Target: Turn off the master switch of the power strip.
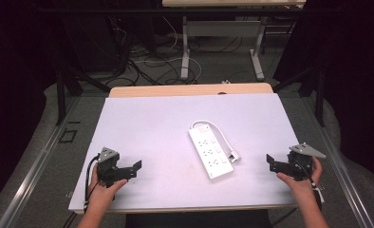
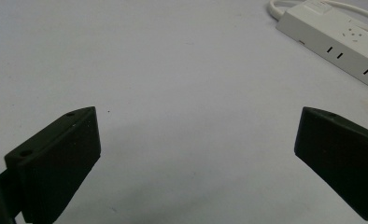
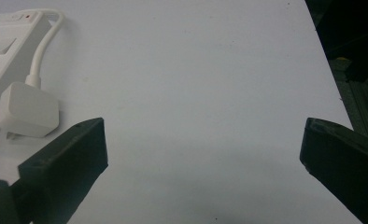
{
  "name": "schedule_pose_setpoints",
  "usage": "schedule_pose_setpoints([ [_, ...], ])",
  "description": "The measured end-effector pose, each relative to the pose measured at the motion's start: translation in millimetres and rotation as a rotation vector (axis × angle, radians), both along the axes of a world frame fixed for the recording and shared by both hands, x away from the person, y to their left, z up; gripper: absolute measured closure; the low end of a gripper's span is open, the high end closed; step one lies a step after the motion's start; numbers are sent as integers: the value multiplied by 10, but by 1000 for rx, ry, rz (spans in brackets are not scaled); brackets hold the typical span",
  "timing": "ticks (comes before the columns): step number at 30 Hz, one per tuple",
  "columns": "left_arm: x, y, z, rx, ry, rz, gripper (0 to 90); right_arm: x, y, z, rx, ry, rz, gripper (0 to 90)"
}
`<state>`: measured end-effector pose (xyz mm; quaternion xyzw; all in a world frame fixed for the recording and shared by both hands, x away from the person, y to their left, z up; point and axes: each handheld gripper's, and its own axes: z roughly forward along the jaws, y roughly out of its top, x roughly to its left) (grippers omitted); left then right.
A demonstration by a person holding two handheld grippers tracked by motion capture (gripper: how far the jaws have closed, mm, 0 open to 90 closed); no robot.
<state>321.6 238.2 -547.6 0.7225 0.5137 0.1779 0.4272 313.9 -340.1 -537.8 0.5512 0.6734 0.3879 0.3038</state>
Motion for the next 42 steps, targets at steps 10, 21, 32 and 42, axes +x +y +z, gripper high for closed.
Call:
schedule_pose_setpoints([
  [10, -11, -1, -13, 27, -1, -7, 7, 38, 0, -26, 9, 25, -19, 0],
  [21, -30, -26, -1, 38, -24, -22, 7, -8, 76, 52, 15, 5, 17, 1],
  [32, -28, -21, 3, 40, -31, -20, 11, -42, 178, 139, 15, -11, 56, 11],
  [42, -37, -19, 6, 50, -29, -20, 16, -18, 283, 210, 23, -2, 92, 14],
])
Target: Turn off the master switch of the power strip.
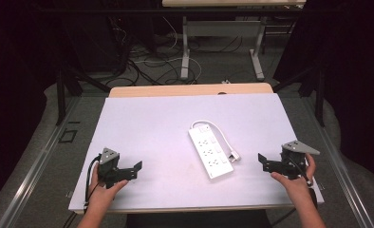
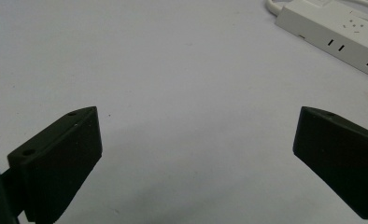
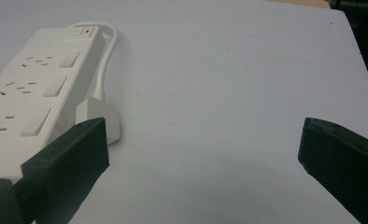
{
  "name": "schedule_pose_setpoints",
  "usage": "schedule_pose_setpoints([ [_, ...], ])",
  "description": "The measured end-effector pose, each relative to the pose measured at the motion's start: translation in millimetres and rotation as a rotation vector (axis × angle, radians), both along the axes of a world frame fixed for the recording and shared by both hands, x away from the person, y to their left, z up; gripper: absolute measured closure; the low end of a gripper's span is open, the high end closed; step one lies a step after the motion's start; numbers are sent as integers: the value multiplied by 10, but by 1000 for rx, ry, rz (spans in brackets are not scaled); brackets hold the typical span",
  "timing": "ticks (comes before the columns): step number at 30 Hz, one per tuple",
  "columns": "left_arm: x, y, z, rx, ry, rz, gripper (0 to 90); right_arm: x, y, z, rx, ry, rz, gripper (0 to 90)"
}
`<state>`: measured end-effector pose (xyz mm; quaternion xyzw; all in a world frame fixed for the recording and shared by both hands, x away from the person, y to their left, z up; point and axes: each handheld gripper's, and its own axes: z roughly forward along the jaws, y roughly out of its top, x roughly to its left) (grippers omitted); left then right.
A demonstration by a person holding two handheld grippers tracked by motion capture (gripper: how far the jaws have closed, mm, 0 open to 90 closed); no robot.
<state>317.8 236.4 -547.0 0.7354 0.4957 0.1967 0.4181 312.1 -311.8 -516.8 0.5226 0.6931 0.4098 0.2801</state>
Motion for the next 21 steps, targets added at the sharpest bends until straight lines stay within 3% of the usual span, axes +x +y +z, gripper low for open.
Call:
schedule_pose_setpoints([
  [10, -12, 8, 3, -2, -4, 7, 18, 29, 120, 39, -10, 13, 45, 25],
  [16, -18, 20, 7, -1, -5, 8, 19, 44, 171, 72, -62, 4, 50, 50],
  [21, -20, 22, 8, -4, -6, 7, 19, 69, 197, 112, -47, 8, 68, 64],
])
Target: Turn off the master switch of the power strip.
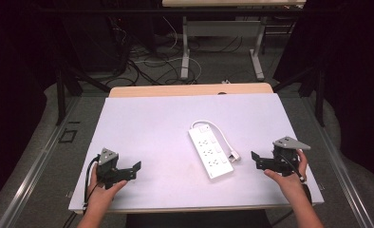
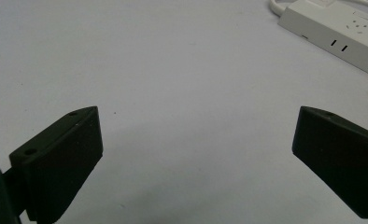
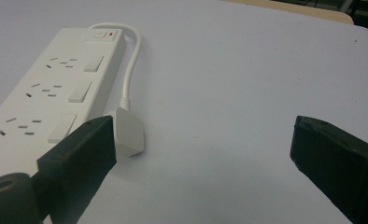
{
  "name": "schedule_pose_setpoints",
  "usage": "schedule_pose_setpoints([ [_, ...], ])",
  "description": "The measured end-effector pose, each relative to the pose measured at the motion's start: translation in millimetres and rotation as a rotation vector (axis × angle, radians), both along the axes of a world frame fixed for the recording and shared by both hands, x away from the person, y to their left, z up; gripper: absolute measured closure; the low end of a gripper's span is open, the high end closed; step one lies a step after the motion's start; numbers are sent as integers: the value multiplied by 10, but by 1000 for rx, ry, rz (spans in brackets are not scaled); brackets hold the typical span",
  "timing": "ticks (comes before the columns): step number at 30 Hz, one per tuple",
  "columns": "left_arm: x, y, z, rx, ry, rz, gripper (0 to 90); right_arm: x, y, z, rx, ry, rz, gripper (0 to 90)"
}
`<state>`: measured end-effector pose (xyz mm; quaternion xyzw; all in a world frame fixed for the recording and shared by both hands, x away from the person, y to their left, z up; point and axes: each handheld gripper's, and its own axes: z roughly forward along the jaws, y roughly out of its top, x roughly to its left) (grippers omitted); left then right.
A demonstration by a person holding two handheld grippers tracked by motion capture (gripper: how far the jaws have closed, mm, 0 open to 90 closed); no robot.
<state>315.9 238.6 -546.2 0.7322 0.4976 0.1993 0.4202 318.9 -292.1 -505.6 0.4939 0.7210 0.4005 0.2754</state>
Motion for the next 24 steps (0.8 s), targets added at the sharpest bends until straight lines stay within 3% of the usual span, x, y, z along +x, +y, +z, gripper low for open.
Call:
schedule_pose_setpoints([
  [5, -1, 1, 0, 0, 1, 0, 19, 19, 42, 19, 8, 10, 18, 78],
  [14, -4, -3, 1, -1, 2, 0, 19, 63, 120, 45, -24, 34, 64, 144],
  [24, -1, -12, -6, 1, 2, 1, 19, 113, 183, 113, -46, 63, 106, 148],
])
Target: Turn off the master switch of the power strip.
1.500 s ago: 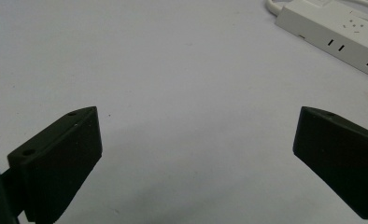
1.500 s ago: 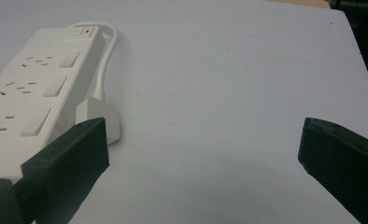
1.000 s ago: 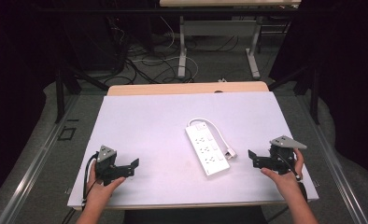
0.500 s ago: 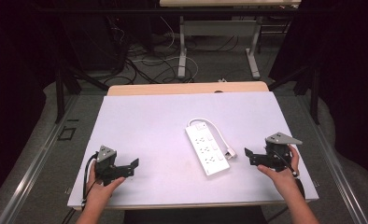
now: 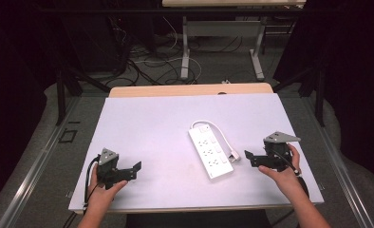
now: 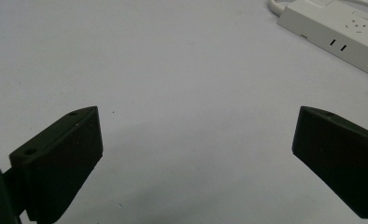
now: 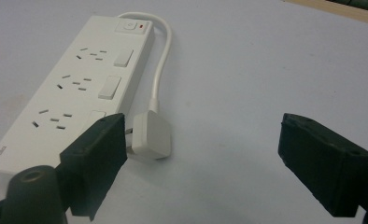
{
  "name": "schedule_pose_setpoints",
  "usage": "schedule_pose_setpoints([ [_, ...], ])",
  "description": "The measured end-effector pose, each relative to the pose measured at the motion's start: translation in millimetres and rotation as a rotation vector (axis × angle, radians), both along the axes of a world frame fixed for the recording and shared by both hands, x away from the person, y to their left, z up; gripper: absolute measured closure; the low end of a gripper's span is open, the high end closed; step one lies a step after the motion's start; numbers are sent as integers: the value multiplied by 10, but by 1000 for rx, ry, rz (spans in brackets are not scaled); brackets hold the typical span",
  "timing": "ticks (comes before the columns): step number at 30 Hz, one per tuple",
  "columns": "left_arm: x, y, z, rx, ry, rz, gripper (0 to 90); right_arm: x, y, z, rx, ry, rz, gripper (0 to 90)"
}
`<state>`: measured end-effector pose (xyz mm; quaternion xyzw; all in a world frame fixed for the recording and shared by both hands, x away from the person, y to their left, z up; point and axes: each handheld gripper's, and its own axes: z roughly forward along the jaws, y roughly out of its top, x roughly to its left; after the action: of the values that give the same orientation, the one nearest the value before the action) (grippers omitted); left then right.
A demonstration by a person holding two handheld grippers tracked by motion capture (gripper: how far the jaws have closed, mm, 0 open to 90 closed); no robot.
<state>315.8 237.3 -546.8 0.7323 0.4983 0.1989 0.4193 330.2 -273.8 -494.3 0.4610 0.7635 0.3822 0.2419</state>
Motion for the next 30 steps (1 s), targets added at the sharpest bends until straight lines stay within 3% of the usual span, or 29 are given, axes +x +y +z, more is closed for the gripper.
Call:
schedule_pose_setpoints([
  [30, 2, 2, 1, -3, 5, -4, 19, 204, 255, 166, -3, 68, 77, 252],
])
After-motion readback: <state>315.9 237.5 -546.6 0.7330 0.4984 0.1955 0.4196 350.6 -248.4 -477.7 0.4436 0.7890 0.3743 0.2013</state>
